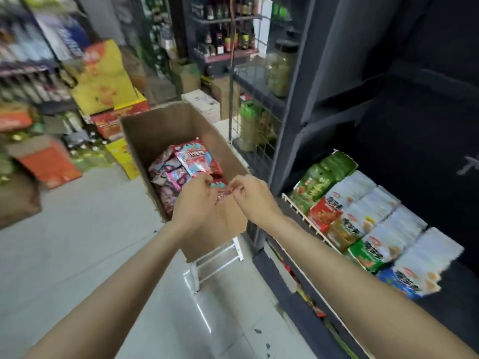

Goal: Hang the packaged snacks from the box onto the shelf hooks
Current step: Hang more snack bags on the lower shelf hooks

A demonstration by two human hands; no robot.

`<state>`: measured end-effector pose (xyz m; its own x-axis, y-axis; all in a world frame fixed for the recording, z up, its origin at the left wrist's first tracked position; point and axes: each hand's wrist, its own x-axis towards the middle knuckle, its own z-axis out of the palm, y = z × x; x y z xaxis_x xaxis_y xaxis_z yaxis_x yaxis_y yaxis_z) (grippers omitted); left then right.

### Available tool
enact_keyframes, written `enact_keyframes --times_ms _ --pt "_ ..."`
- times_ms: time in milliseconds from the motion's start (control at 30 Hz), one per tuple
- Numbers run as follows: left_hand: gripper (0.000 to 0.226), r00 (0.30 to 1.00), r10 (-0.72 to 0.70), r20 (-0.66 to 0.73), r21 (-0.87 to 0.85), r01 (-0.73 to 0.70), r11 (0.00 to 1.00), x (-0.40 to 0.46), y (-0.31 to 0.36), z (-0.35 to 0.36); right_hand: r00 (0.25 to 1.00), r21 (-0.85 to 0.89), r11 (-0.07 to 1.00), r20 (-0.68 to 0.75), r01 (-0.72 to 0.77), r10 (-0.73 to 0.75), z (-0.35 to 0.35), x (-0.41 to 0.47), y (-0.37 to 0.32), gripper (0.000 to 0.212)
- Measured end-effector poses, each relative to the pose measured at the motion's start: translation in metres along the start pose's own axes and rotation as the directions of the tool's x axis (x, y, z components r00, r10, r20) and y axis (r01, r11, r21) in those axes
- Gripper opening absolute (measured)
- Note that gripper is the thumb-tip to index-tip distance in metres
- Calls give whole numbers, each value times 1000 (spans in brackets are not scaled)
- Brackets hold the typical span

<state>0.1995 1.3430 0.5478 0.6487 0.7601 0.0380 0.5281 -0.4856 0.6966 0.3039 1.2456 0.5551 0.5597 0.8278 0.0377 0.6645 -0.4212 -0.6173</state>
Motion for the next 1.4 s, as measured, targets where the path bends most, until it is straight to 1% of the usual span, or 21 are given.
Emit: enact_keyframes --times_ms 67,100,167,200,267,333,400,467,500,567,633,667,733,900,967,1000,1100,1167,1300,1367,1400 --pt "17 996 -80 25 28 79 996 33 -25 -6 998 -24 1000 61 -4 6 19 38 -8 29" --pt "14 992 -114 51 46 111 993 49 -36 -8 995 -33 999 99 -12 15 27 57 -11 30" --pt "16 972 -209 110 113 196 974 80 -52 -8 982 -49 998 185 -30 39 41 95 -12 34" --pt "20 954 -260 149 161 236 958 96 -60 -8 971 -60 997 233 -39 52 49 115 -11 37" --pt "25 930 -306 204 232 258 938 125 -76 -5 941 -94 994 330 -49 78 66 153 -4 48" --pt "27 923 -330 199 221 285 933 148 -89 -3 900 -147 988 423 -45 104 83 187 5 63" --pt "26 908 -383 169 188 352 917 167 -100 1 854 -217 975 498 -41 147 99 211 13 77" --pt "27 872 -467 147 129 451 883 181 -111 7 810 -295 954 546 -56 216 114 225 20 85" --pt "27 861 -490 139 83 483 872 187 -114 11 795 -338 938 549 -69 257 121 230 23 85" --pt "24 845 -518 135 -10 524 852 198 -121 19 786 -401 912 533 -91 313 134 237 29 82" --pt "34 814 -559 156 -87 576 813 207 -127 27 779 -418 903 531 -101 333 140 244 31 76" --pt "37 800 -575 171 -124 597 793 212 -128 30 774 -428 900 541 -83 328 141 247 31 72" --pt "35 778 -602 181 -168 628 760 218 -130 36 761 -454 890 566 -33 317 141 250 31 64" --pt "31 768 -628 123 -146 640 754 219 -132 41 756 -441 897 592 11 281 138 253 30 54" --pt "21 759 -639 123 -138 651 747 217 -132 40 755 -447 895 589 8 288 137 248 27 53" --pt "14 762 -636 119 -142 647 749 216 -131 40 756 -459 888 587 15 291 138 244 25 51" --pt "25 763 -638 105 -112 647 755 212 -126 38 756 -487 872 593 60 279 139 231 24 46" --pt "26 778 -625 63 -74 628 775 207 -124 31 768 -485 871 586 79 257 132 229 24 42" --pt "26 818 -575 5 -116 572 812 197 -127 8 772 -470 880 584 70 250 106 230 10 33" --pt "28 856 -517 -1 -131 512 849 190 -123 -4 799 -443 894 561 66 219 92 226 2 30" --pt "28 879 -477 -16 -119 472 874 186 -121 -9 824 -418 906 535 65 187 85 224 -3 26"
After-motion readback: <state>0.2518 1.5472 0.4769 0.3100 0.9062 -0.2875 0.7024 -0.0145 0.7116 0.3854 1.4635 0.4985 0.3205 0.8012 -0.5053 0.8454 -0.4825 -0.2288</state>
